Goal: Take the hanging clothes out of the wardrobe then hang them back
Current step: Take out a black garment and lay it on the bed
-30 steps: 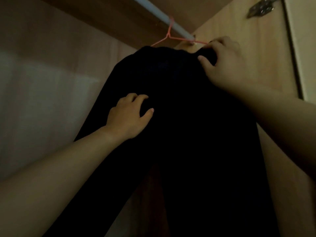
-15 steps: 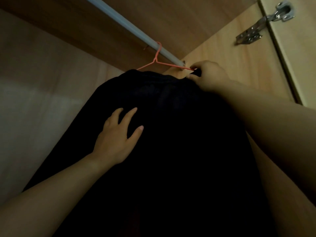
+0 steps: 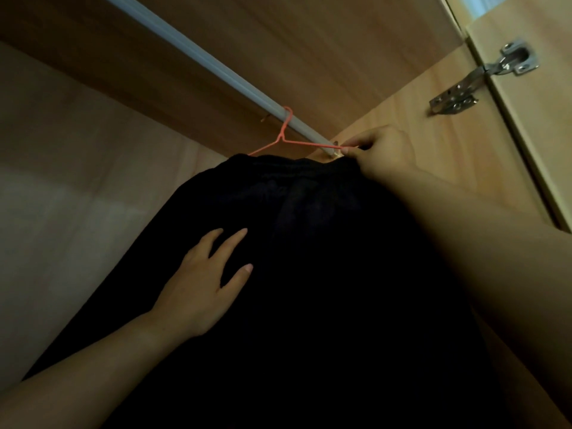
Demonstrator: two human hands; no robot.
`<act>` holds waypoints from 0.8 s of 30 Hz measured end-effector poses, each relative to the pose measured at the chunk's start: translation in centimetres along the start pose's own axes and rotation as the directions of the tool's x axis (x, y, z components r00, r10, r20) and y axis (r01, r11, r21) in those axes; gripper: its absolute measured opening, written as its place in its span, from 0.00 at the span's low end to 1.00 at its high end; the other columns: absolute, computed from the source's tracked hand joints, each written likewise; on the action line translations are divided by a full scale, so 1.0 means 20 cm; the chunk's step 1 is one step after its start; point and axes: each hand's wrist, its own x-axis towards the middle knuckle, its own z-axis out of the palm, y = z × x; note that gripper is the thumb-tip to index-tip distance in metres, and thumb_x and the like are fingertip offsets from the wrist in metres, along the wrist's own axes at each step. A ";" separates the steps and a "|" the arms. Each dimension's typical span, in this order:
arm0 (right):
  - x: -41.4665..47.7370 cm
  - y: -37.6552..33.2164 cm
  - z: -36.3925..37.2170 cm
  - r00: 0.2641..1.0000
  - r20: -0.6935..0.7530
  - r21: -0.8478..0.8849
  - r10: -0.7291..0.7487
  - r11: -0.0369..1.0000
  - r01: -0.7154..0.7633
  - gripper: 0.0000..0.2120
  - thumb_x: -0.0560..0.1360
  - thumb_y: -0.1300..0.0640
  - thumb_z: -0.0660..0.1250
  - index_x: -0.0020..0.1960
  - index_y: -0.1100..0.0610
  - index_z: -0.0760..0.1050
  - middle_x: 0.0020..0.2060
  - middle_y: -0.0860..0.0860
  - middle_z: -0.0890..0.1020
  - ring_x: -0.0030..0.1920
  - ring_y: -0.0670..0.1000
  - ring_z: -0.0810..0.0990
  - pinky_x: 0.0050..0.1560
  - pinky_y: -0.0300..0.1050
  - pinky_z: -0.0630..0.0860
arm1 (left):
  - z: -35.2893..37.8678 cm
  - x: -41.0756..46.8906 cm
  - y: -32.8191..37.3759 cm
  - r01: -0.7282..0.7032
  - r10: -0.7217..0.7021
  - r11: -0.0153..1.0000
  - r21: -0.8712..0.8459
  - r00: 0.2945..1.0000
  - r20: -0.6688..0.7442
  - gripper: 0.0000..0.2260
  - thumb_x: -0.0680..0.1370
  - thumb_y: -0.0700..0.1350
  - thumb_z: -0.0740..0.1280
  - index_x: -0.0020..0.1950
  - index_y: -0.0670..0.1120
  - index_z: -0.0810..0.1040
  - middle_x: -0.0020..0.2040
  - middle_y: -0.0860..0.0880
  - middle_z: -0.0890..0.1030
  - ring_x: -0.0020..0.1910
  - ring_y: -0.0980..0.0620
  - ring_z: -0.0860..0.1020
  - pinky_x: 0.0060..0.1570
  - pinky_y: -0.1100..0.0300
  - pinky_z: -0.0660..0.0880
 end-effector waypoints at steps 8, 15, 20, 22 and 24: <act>0.09 -0.07 -0.04 0.972 -0.209 -0.003 0.110 0.994 -0.113 0.08 0.75 0.51 0.66 0.52 0.46 0.81 0.47 0.47 0.81 0.48 0.48 0.76 0.42 0.37 0.65 | -0.08 0.12 0.03 -0.041 0.042 0.999 0.018 0.998 -0.041 0.29 0.74 0.64 0.50 0.75 0.64 0.51 0.77 0.55 0.51 0.75 0.52 0.51 0.71 0.55 0.55; -0.15 -0.03 -0.01 0.974 -0.147 0.064 0.171 0.985 -0.163 0.08 0.74 0.48 0.67 0.51 0.46 0.82 0.46 0.48 0.82 0.49 0.50 0.78 0.43 0.39 0.68 | -0.20 0.02 -0.01 -0.061 0.076 0.995 0.085 0.978 -0.193 0.29 0.75 0.68 0.49 0.73 0.60 0.59 0.74 0.52 0.60 0.72 0.49 0.60 0.66 0.52 0.61; -0.54 0.00 0.06 0.977 -0.086 0.218 0.197 0.960 -0.174 0.05 0.74 0.49 0.68 0.48 0.44 0.82 0.43 0.45 0.81 0.45 0.43 0.76 0.42 0.36 0.66 | -0.32 -0.10 -0.02 -0.037 0.084 0.982 0.187 0.964 -0.252 0.30 0.73 0.64 0.49 0.72 0.55 0.63 0.71 0.48 0.64 0.69 0.46 0.64 0.66 0.50 0.62; -0.71 0.00 0.06 0.976 -0.043 0.277 0.216 0.941 -0.196 0.05 0.74 0.49 0.68 0.47 0.42 0.81 0.43 0.44 0.81 0.45 0.42 0.76 0.43 0.36 0.67 | -0.34 -0.18 -0.04 -0.031 0.094 0.968 0.251 0.965 -0.244 0.30 0.73 0.63 0.49 0.72 0.53 0.64 0.70 0.46 0.66 0.68 0.44 0.65 0.66 0.49 0.63; -0.87 0.00 0.05 0.980 -0.007 0.341 0.197 0.922 -0.183 0.05 0.74 0.50 0.68 0.44 0.40 0.80 0.42 0.43 0.82 0.44 0.40 0.77 0.44 0.35 0.70 | -0.35 -0.25 -0.05 -0.025 0.096 0.950 0.311 0.972 -0.215 0.30 0.73 0.63 0.49 0.72 0.53 0.64 0.69 0.45 0.66 0.67 0.43 0.65 0.66 0.47 0.63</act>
